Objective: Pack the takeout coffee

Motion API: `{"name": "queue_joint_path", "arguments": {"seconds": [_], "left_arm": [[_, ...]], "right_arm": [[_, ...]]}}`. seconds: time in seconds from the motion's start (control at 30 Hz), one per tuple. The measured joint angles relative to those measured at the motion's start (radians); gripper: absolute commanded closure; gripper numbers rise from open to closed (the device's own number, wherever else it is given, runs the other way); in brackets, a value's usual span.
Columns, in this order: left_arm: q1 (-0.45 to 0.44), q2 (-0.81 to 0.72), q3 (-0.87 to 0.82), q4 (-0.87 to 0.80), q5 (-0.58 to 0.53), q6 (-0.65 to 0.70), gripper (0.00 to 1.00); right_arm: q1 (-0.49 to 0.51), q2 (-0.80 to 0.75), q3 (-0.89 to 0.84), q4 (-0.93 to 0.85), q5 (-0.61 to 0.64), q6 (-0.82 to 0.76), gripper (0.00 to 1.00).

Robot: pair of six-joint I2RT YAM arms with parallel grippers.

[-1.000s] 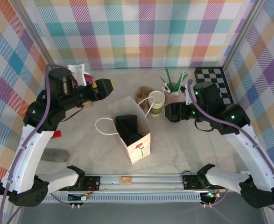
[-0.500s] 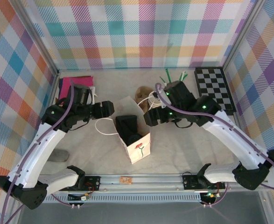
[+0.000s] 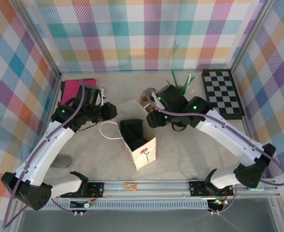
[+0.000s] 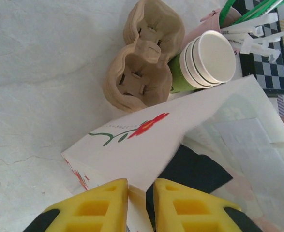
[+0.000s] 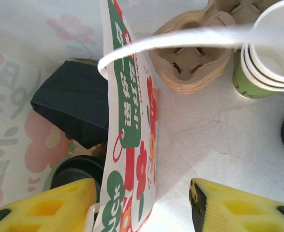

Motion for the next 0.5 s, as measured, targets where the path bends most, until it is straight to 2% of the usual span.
{"name": "queue_joint_path", "arguments": {"seconds": [0.2,0.3,0.5], "left_arm": [[0.0,0.028,0.003,0.028,0.001,0.019,0.99],[0.0,0.046,0.017,0.031,0.0,0.025,1.0],[0.0,0.109,0.068,0.032,-0.003,0.047,1.0]], "right_arm": [[0.019,0.034,0.006,0.008,0.032,0.005,0.68],[0.025,0.04,0.006,0.016,0.045,0.008,0.75],[0.025,0.042,0.014,0.029,0.071,0.011,0.82]]}}
